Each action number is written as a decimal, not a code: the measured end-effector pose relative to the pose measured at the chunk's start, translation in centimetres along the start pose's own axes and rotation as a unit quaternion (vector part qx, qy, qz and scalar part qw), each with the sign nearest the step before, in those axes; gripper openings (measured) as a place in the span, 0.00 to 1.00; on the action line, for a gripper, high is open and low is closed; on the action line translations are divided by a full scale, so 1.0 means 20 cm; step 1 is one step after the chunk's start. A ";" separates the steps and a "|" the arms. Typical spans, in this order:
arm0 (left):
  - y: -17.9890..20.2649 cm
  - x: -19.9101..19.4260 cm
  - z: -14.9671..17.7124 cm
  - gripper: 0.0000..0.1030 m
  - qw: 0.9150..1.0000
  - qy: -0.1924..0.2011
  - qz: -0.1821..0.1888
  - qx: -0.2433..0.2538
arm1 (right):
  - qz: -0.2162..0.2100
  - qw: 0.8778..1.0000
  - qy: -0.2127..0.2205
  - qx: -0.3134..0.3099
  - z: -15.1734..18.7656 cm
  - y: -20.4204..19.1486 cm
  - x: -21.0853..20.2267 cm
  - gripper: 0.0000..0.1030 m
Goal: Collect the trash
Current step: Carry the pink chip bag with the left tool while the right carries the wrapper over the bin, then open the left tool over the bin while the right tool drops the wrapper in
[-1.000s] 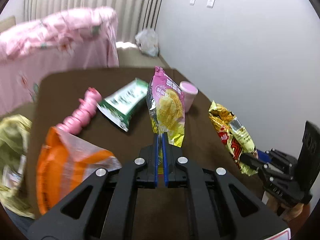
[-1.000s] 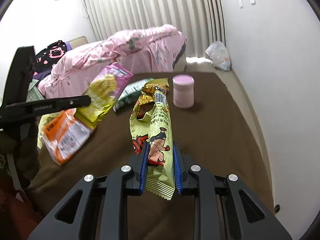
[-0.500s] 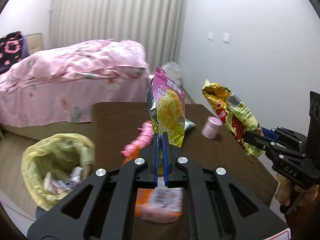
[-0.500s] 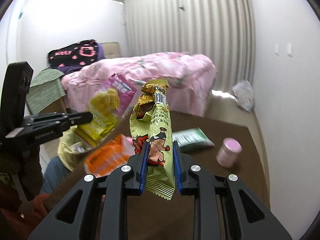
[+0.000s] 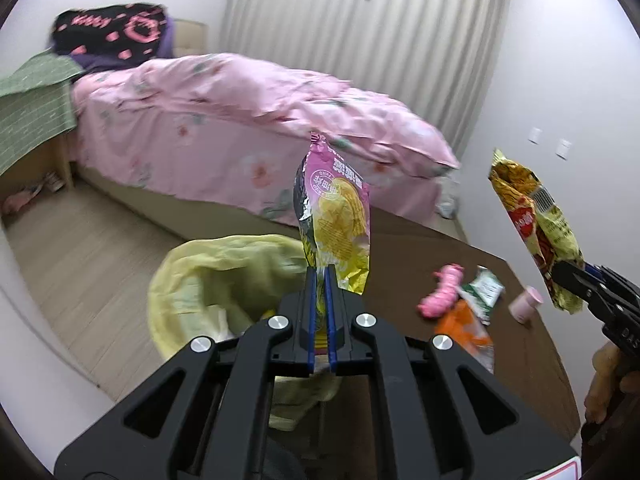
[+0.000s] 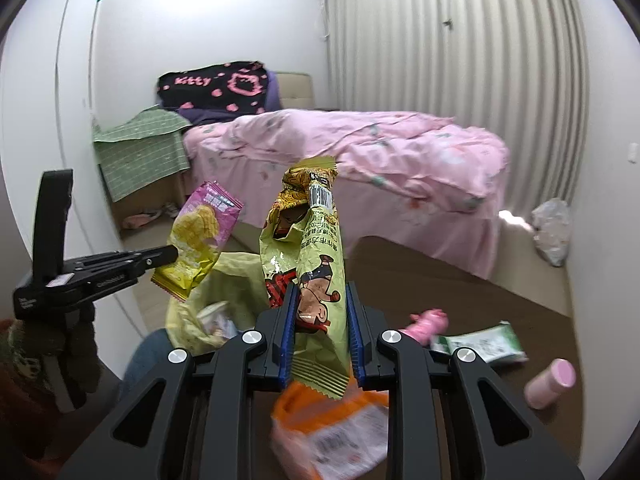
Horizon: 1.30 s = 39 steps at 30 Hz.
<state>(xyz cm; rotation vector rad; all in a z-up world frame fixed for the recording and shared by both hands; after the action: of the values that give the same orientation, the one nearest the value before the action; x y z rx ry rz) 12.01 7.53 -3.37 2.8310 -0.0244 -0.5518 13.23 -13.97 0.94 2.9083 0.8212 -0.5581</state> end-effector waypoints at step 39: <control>-0.33 0.32 0.14 0.30 0.992 -0.065 -0.070 -0.083 | -0.090 0.977 -0.138 0.135 0.25 -0.12 0.90 0.41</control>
<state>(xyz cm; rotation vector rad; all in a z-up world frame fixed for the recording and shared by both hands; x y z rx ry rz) 16.64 12.86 -9.81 2.6452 0.1885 -0.7326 24.58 -3.82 -10.25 2.9011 1.0452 -1.1464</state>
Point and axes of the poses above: each gripper's, at about its wrist camera, not at the fingertips, and x roughly the way its jaws point, y to its right, z to its underside, the point moved 7 cm from there along x, roughly the way its jaws point, and after that the axes turned 11 degrees about y, right-handed, at the moved point
